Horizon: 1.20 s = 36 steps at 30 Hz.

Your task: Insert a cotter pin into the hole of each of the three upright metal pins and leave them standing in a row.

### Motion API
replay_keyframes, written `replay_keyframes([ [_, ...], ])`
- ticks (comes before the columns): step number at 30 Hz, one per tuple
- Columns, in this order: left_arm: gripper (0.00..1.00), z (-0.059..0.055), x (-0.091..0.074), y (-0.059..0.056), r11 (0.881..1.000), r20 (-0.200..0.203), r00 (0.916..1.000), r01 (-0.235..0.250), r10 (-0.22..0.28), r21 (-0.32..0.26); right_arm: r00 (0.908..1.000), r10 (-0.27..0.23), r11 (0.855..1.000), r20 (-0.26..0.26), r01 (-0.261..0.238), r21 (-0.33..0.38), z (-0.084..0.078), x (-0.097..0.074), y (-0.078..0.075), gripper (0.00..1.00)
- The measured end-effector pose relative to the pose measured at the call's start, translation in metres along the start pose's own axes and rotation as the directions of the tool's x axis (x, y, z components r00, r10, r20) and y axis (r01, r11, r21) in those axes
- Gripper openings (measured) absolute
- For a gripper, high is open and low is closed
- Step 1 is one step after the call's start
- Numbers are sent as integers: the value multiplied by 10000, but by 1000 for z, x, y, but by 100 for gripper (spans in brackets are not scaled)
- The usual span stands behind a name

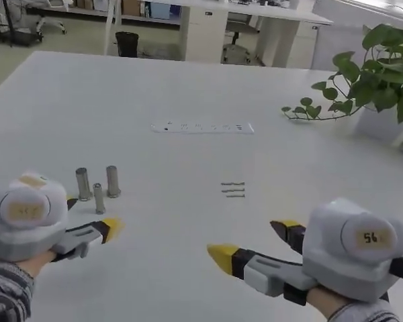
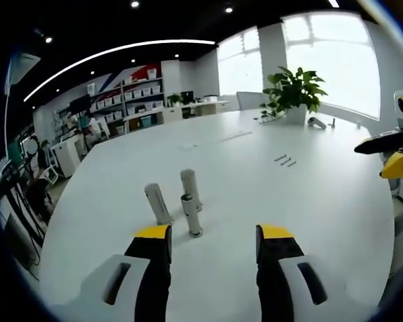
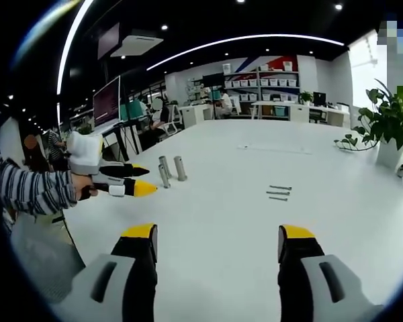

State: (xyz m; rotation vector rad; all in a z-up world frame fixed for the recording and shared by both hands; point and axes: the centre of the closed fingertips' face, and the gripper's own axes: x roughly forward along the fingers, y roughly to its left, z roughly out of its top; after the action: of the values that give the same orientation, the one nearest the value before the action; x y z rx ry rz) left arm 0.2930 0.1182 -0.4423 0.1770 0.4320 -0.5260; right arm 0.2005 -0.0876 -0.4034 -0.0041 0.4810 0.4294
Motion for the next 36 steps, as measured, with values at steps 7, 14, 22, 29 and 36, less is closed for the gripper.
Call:
replay_keyframes([
  [7,38,0,16,11,9992,-100,9999,-14,10,-388,10000,17,10000,25,-17,18,6,5,-2,68],
  [14,27,1,29,22,9999,-103,9999,-71,70,-109,9999,31,9999,107,-32,102,10,9,-2,66],
  [22,13,6,40,18,9985,-152,9995,276,-269,472,9998,-167,9998,-105,167,83,5,9,-8,65],
  [29,7,5,42,23,9983,-242,9996,170,-157,551,9991,-322,9995,-269,322,27,-1,10,-12,64],
  [36,5,6,41,21,9993,-246,9995,212,-204,317,9990,-305,9995,-322,305,3,-2,10,-10,63],
])
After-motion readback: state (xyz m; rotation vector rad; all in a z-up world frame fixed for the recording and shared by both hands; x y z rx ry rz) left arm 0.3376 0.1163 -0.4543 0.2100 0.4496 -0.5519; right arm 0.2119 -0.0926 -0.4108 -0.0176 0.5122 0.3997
